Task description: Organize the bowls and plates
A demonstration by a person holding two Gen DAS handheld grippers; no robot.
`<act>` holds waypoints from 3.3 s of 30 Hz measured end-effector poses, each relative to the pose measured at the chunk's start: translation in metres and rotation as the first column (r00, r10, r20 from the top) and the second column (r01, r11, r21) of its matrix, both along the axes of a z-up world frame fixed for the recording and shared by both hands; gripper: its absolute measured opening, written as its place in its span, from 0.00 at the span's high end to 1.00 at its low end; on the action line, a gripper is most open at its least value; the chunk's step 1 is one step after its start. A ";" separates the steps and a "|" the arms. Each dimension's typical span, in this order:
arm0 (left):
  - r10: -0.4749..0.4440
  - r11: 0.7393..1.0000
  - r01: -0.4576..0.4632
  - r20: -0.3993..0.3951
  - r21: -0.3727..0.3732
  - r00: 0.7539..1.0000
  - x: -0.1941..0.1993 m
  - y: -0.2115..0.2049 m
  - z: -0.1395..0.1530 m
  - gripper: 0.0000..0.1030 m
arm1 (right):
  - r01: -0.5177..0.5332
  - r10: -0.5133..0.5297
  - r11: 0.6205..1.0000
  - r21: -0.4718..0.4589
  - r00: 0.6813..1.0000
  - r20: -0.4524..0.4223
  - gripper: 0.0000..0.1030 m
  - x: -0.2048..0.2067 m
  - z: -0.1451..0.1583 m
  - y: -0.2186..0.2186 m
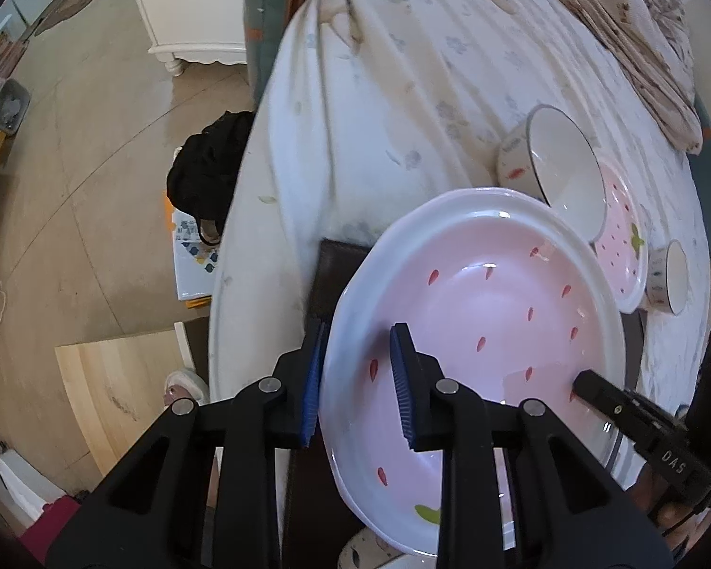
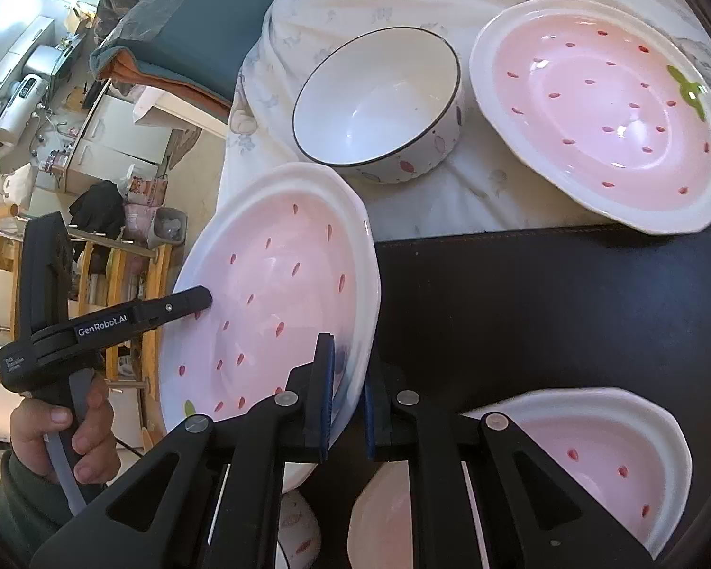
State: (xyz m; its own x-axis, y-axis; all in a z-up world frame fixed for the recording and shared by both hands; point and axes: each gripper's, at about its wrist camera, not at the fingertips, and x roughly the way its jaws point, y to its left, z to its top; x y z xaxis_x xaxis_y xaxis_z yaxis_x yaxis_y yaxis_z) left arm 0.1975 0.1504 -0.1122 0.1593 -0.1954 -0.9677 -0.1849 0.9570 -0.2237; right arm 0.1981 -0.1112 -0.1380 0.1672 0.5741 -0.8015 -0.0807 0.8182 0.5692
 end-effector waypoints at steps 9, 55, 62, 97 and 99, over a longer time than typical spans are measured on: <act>-0.074 0.997 0.075 0.041 -0.024 0.996 -0.014 -0.044 0.022 0.80 | 0.033 -0.032 0.999 -0.035 0.999 0.020 0.88 -0.013 0.025 -0.026; -0.432 0.896 0.438 -0.092 0.067 0.897 -0.073 -0.188 -0.020 0.79 | 0.248 -0.258 0.964 -0.098 0.960 -0.112 0.89 -0.139 -0.009 -0.150; -0.424 0.900 0.433 -0.136 0.043 0.895 -0.070 -0.190 -0.028 0.79 | 0.233 -0.251 0.963 -0.135 0.958 -0.137 0.85 -0.136 -0.015 -0.147; -0.408 0.904 0.418 -0.114 0.090 0.906 -0.062 -0.181 -0.016 0.76 | 0.202 -0.228 0.948 -0.246 0.971 -0.079 0.82 -0.125 0.003 -0.142; -0.400 0.909 0.409 -0.111 0.074 0.910 -0.060 -0.179 -0.017 0.76 | 0.183 -0.209 0.941 -0.285 0.976 -0.063 0.82 -0.125 0.004 -0.136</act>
State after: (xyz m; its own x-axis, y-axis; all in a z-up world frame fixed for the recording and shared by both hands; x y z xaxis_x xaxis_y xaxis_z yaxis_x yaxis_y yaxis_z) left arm 0.1376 -0.0287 -0.1290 -0.0044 -0.1326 -0.9912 0.2075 0.9695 -0.1306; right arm 0.0731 -0.2472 -0.1340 0.1728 0.2915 -0.9408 0.1384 0.9385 0.3162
